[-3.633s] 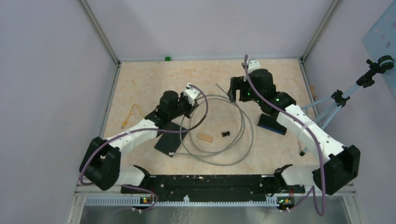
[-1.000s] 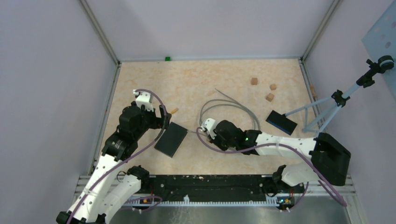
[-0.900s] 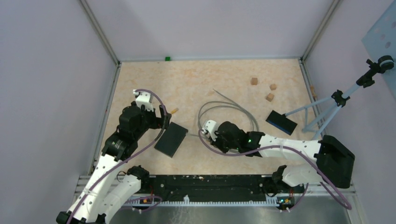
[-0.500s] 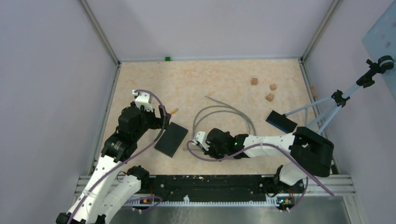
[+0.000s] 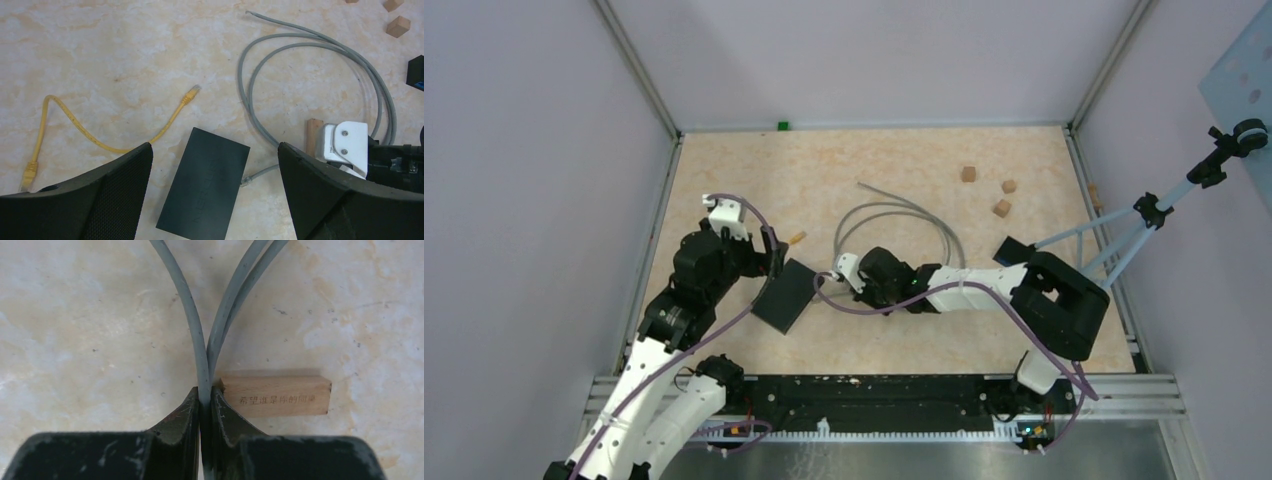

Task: Insert the plug into the switch port
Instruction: Pick up the connector from the center of the board.

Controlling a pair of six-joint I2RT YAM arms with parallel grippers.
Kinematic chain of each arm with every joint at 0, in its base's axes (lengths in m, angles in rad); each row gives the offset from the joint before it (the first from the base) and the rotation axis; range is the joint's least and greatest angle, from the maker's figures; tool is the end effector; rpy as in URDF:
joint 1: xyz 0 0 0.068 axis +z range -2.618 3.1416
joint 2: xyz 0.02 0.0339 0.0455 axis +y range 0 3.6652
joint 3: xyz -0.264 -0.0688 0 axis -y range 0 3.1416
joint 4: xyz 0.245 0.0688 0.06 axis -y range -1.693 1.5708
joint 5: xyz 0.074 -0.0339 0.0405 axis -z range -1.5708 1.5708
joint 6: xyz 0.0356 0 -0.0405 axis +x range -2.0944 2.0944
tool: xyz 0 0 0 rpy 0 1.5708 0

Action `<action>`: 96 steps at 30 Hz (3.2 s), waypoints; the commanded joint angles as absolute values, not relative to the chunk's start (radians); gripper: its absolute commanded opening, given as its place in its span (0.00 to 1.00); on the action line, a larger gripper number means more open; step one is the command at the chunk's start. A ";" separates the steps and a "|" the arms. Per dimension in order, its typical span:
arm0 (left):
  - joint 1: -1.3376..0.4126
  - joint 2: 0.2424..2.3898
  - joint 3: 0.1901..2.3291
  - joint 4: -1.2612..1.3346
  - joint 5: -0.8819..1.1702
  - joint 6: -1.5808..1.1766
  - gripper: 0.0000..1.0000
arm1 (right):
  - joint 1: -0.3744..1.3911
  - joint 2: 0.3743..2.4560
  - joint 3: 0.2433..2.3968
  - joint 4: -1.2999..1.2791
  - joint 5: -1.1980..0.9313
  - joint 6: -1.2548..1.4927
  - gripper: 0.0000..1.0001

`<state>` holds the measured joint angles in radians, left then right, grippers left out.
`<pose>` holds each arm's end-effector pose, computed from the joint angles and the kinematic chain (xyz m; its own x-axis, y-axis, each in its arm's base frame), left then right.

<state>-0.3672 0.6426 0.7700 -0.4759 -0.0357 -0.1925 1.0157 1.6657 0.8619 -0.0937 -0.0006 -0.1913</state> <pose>0.1377 -0.0516 0.3249 -0.3755 -0.0604 -0.9249 0.2604 0.9508 -0.1678 0.1721 0.2776 0.1559 -0.2429 -0.7524 -0.6123 -0.9129 0.3908 -0.1181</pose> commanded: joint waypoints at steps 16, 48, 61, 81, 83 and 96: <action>-0.363 0.838 1.487 -0.891 -0.178 -0.620 0.99 | 1.052 1.304 0.757 -0.327 -0.051 0.091 0.18; -0.362 1.072 1.950 -1.011 -0.346 -0.833 0.99 | 1.023 1.704 1.114 -0.082 -0.373 -0.275 0.33; -0.364 1.005 1.874 -0.945 -0.353 -0.805 0.99 | 0.979 1.830 1.116 -0.095 -0.422 -0.306 0.32; -0.363 0.899 1.708 -0.957 -0.361 -0.722 0.99 | 0.967 1.861 1.073 -0.105 -0.367 -0.327 0.08; -0.363 0.876 1.648 -0.959 -0.355 -0.708 0.99 | 0.968 1.832 1.064 -0.108 -0.374 -0.328 0.05; -0.363 0.758 1.329 -0.867 -0.247 -0.558 0.99 | 0.967 1.654 1.058 -0.104 -0.332 -0.343 0.60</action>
